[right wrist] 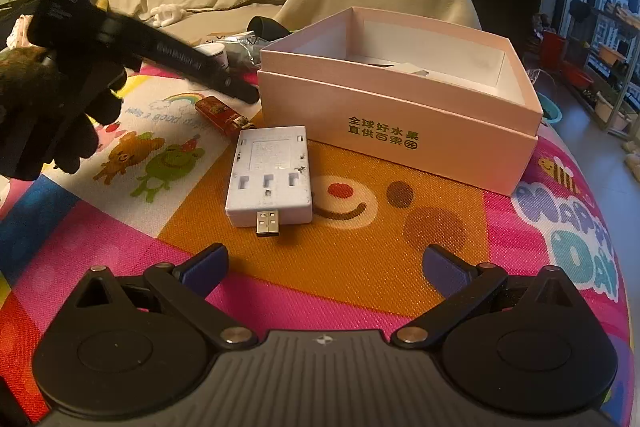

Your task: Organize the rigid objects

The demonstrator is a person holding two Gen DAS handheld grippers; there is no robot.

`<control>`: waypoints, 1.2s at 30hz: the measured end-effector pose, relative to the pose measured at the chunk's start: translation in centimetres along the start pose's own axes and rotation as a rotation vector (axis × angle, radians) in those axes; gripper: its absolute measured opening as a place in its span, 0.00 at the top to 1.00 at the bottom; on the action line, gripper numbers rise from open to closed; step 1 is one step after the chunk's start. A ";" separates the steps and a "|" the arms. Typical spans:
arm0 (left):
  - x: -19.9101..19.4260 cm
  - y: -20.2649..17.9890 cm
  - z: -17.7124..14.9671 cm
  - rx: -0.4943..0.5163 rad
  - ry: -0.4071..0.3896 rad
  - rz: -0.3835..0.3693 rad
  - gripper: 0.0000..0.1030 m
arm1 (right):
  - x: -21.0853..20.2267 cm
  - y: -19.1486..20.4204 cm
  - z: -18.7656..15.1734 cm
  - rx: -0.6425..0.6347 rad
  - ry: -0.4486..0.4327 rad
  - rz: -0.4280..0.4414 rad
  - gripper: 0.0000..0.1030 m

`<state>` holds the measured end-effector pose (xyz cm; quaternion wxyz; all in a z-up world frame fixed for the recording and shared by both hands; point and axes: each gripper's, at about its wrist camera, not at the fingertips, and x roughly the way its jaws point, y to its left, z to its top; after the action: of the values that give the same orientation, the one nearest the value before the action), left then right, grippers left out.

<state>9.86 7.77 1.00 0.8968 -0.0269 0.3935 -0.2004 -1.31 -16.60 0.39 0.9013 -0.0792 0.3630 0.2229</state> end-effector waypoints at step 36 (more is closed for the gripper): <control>-8.8 -5.0 -8.0 0.135 0.016 -0.006 0.71 | 0.0 0.1 0.0 0.000 -0.001 0.000 0.00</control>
<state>-2.95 7.42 2.60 0.8928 0.0342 0.3862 -0.2292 -1.31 -16.50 0.41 0.9014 -0.0790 0.3625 0.2232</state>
